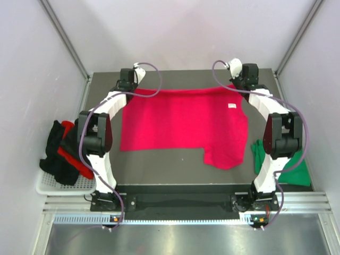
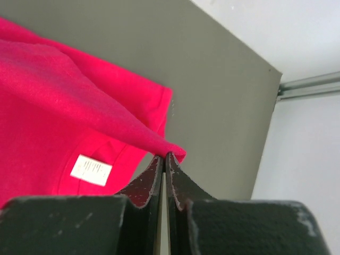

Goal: Fold and stack the t-shirts
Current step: Fold the tshirt

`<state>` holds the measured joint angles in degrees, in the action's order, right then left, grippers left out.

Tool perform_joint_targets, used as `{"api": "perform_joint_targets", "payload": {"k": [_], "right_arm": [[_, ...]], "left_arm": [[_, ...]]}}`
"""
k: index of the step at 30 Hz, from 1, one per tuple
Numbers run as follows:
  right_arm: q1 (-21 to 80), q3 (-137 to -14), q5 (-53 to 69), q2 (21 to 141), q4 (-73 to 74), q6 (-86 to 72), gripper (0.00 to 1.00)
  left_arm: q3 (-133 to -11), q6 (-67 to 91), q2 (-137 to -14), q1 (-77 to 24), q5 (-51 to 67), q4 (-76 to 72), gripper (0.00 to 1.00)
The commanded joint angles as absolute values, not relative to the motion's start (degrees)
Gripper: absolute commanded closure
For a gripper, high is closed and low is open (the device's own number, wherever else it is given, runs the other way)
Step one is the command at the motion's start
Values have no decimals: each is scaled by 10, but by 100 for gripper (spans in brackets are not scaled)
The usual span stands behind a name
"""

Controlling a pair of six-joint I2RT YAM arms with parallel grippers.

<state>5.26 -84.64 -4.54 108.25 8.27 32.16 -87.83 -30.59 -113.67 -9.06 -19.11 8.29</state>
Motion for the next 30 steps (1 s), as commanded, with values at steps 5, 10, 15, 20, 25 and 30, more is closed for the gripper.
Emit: {"api": "perform_joint_targets", "payload": {"k": [5,10,15,20,25,30], "right_arm": [[57,-809,-39,1022,76,311,100],[58,-784,-37,1002,73,309,100],[57,-762,-34,990,69,307,100],[57,-728,-33,980,62,301,100],[57,-688,-32,972,49,295,100],[57,-665,-30,976,44,294,100]], "left_arm": [[-874,-308,-1110,-90,-196,93,100],[-864,-301,-1108,-89,-200,108,100],[-830,-294,-1095,-89,-198,107,100],[-795,-286,-1088,-89,-197,104,100],[-773,-283,-1081,-89,-198,96,100],[-758,-278,-1081,-89,-198,96,100]]}}
